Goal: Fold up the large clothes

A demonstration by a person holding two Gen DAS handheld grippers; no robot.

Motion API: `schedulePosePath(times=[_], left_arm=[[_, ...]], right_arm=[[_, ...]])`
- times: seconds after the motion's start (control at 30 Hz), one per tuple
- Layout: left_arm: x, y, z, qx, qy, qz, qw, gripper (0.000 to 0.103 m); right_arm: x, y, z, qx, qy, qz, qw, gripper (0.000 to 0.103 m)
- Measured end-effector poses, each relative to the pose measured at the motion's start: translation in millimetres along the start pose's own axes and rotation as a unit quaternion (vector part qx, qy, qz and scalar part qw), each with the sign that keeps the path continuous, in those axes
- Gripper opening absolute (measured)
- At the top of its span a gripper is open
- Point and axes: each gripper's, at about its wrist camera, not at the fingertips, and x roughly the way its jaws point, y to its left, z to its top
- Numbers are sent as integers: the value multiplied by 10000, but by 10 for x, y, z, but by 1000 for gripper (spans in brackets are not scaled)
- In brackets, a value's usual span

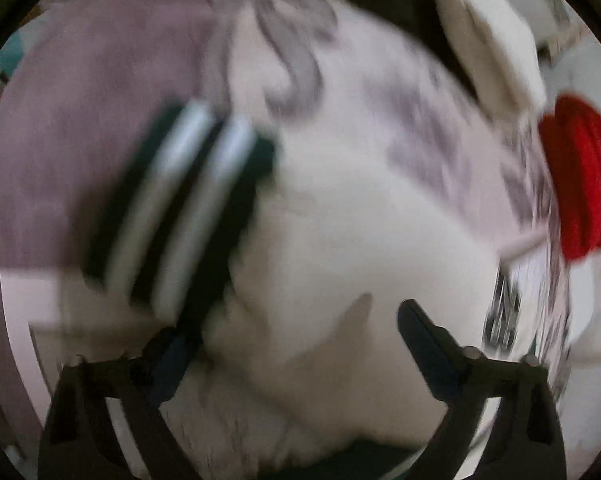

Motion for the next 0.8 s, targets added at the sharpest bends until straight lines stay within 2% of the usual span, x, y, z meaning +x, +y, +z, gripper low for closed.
schedulePosePath(times=[0.03,0.07,0.1,0.17,0.3,0.4,0.47,0.5,0.53,0.57,0.6,0.63,0.7,0.73,0.77,0.8], left_arm=[[20,38,107,-106,-151,-3,9998,70],[63,81,220,-176,-231,6,9996,52],[99,102,327,-241,-300,24,9993,42],[136,115,501,-265,-481,-65,9985,29],[142,-116,845,170,-756,-241,9967,21],[126,-316,1085,485,-980,-370,9933,21],[220,-376,1283,621,-935,-510,9924,21],[341,-394,1382,595,-717,-689,9933,21],[432,-416,1383,529,-525,-818,9939,25],[545,-412,1416,437,-283,-956,9941,37],[668,-407,1433,331,-41,-1155,9927,43],[689,-429,1405,323,-98,-1200,9922,44],[636,-530,1359,577,-379,-1048,9921,44],[602,-603,1339,745,-499,-955,9914,41],[574,-683,1329,870,-638,-911,9900,14],[490,-777,1336,1047,-778,-1007,9863,10]], right_arm=[[39,37,-39,-24,22,-76,10000,53],[63,48,-64,-18,49,-175,9998,54],[87,42,-105,21,86,-295,9995,54],[87,-10,-196,93,114,-397,9991,54],[11,-224,-433,122,107,-336,9993,54],[-69,-429,-486,283,90,-174,9994,54],[-135,-565,-590,404,53,-75,9991,54],[-158,-625,-574,456,39,-34,9989,54],[-189,-692,-616,519,18,35,9986,54],[-203,-723,-649,542,5,72,9985,54],[-222,-762,-703,543,-15,121,9985,57],[-229,-781,-733,527,41,139,9985,58],[-253,-830,-825,472,4,241,9986,61],[-274,-854,-884,416,-31,259,9988,62],[-304,-858,-936,351,-66,207,9991,62],[-335,-842,-953,299,-97,154,9994,64]])
